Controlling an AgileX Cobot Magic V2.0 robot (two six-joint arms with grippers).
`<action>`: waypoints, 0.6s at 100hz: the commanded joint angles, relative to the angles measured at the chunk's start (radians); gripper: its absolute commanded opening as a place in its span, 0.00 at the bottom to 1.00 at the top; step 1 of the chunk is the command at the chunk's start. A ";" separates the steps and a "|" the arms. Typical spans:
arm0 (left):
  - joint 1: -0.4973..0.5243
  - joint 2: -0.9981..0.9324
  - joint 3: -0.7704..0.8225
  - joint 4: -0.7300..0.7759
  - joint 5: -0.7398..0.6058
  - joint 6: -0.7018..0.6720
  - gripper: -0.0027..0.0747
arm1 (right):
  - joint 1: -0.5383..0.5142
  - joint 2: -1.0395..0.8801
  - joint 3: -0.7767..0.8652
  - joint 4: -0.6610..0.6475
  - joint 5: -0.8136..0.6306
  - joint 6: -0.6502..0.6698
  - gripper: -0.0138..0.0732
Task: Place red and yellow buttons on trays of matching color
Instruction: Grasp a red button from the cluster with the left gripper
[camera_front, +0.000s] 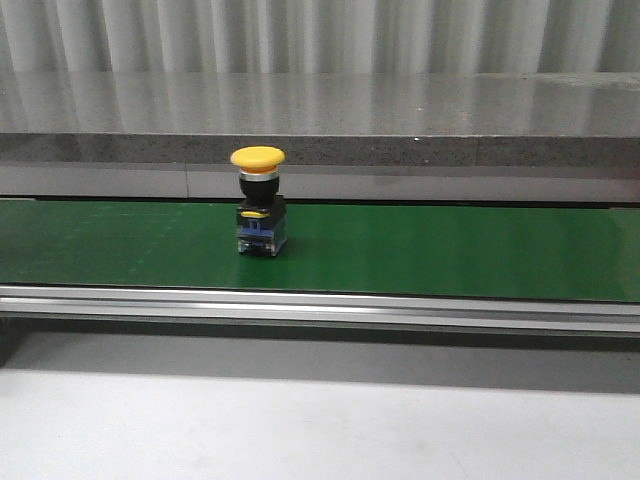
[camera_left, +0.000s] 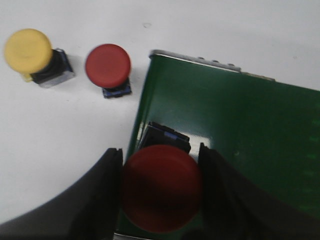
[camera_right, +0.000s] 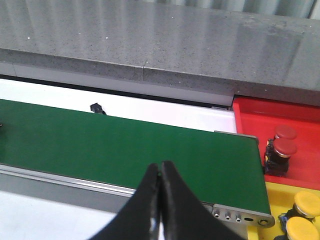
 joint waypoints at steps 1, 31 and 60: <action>-0.031 -0.037 0.000 -0.007 -0.057 0.001 0.09 | 0.000 0.016 -0.017 0.000 -0.068 -0.008 0.08; -0.042 -0.011 0.004 -0.023 -0.052 0.035 0.29 | 0.000 0.016 -0.017 0.000 -0.068 -0.008 0.08; -0.051 -0.049 0.004 -0.082 -0.141 0.058 0.60 | 0.000 0.016 -0.017 0.000 -0.068 -0.008 0.08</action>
